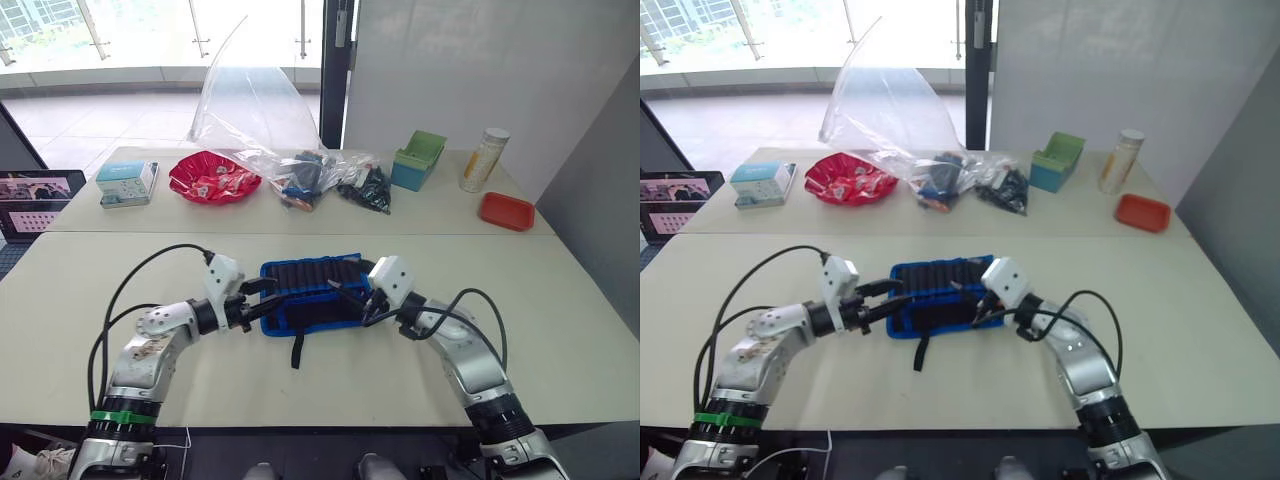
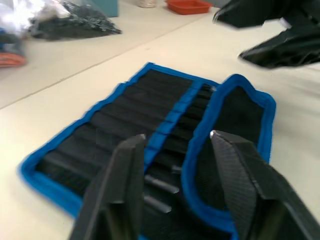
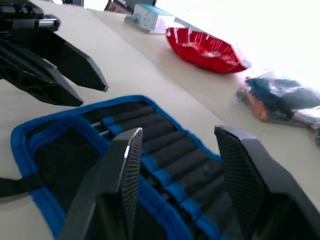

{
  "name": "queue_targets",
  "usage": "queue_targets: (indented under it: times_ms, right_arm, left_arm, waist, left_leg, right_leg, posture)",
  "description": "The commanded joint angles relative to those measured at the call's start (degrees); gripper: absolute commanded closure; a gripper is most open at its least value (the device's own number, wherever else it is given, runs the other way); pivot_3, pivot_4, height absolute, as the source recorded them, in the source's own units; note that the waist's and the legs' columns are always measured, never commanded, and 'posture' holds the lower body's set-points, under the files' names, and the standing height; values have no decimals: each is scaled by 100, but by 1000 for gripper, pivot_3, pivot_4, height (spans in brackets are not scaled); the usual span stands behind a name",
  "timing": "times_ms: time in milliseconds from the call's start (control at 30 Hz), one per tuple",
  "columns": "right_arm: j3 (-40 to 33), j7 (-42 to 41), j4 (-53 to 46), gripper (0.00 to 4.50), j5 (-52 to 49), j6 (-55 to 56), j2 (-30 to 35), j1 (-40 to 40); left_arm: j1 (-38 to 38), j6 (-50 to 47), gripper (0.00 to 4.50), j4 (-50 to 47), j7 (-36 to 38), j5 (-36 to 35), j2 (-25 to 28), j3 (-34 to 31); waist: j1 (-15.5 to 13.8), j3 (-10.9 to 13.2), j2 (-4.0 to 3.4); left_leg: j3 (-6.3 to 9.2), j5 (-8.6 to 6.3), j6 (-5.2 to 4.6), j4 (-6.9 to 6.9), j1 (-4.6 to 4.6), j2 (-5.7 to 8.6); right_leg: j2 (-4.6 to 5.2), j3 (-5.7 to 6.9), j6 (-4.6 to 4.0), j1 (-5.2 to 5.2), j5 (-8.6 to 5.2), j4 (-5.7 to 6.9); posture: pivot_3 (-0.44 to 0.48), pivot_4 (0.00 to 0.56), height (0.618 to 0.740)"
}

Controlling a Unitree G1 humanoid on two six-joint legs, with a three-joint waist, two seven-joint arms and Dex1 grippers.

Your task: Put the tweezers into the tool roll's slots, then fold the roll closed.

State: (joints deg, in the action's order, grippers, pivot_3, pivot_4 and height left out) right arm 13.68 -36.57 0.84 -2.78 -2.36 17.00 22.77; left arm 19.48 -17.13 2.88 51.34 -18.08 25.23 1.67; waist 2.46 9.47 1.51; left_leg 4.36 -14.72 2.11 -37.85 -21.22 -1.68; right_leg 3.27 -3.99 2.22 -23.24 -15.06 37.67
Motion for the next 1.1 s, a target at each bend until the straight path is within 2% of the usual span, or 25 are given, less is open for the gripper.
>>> queue_targets:
  times_ms: [33, 100, 133, 200, 300, 433, 600, 667, 800, 900, 1033, 1100]
  right_arm:
    - [121, 95, -126, 3514, 122, -188, -94, -5]
    - [258, 138, -77, 4181, 203, -366, -183, -24]
    - [322, 160, -47, 4479, 256, -494, -219, -37]
    - [445, 182, 32, 4479, 383, -721, -263, -41]
    - [443, 355, 187, 4479, 456, -1003, -396, 14]
    - [502, 553, 444, 4479, 888, -953, -164, 5]
    - [68, 843, 629, 4479, 928, -779, 191, -129]
    - [-11, 835, 692, 4479, 843, -776, 235, -155]
    - [-106, 797, 825, 4479, 753, -739, 178, -111]
    - [-142, 730, 819, 4479, 682, -660, 90, -67]
    - [-594, 440, 446, 4479, -109, -541, -155, -5]
    - [-898, 327, 337, 4479, -471, -779, -135, 59]
  left_arm:
    - [45, -182, 3807, -408, -155, -3, -127, 204]
    - [62, -352, 4456, -496, -281, 89, -203, 400]
    - [73, -459, 4500, -493, -410, 117, -258, 430]
    - [122, -688, 4500, -360, -684, 103, -389, 389]
    - [199, -807, 4500, 42, -951, 454, -425, 571]
    - [260, -767, 4500, 378, -1236, 788, -431, 709]
    - [341, -643, 4500, 763, -1825, 1019, -385, 443]
    - [313, -496, 4500, 881, -1799, 1138, -246, 509]
    - [308, -2, 4500, 1026, -1515, 1323, -35, 726]
    - [373, 127, 4500, 905, -1412, 1235, -65, 679]
    - [426, 249, 4500, 550, -1161, 662, -196, 263]
    - [444, 418, 4500, 483, -1178, 668, -121, 112]
  waist:
    - [13, 0, 0]
    - [19, 0, 0]
    - [18, 0, 0]
    - [18, 0, 0]
    - [12, 0, 0]
    - [0, -2, -1]
    - [-23, -6, -3]
    - [-1, -7, -2]
    - [82, -10, -8]
    - [92, -11, -9]
    - [91, -8, -9]
    - [85, -7, -9]
  left_leg:
    - [0, 0, 0, 0, -1, 0]
    - [1, 0, 0, 0, 0, -1]
    - [1, 0, 0, 0, 1, -1]
    - [2, 0, 0, 0, 2, -1]
    - [2, 0, 0, 0, 1, 0]
    - [2, 0, 0, 0, 5, 3]
    - [2, 3, 6, 0, 18, 4]
    - [1, 7, 8, -1, 29, 5]
    - [-2, 2, 1, 17, 110, -7]
    - [-2, 2, 1, 17, 104, -7]
    - [-1, 2, 1, 17, 89, -7]
    - [2, 2, 1, 16, 65, -7]
  right_leg:
    - [-1, 0, 0, -1, 0, 1]
    - [-1, 0, 0, -1, 0, 0]
    - [-1, 0, 0, -1, 0, 2]
    - [-1, 0, 0, -1, 0, 1]
    - [-1, 0, 0, -1, 0, 1]
    - [1, 0, 0, 6, 0, -2]
    - [2, 0, 2, 24, -1, -7]
    - [2, -2, 1, 33, -1, -8]
    - [-12, -5, -2, 107, -10, -17]
    - [-12, -5, -1, 103, -11, -19]
    - [-10, -4, -1, 91, -11, -20]
    - [-8, -4, -1, 71, -10, -19]
  posture:
    - [0, 150, 738]
    - [0, 150, 738]
    - [0, 150, 738]
    - [0, 150, 738]
    - [0, 150, 738]
    - [0, 150, 738]
    - [0, 150, 738]
    - [0, 150, 738]
    - [0, 150, 738]
    - [0, 150, 738]
    - [0, 150, 738]
    - [0, 150, 738]
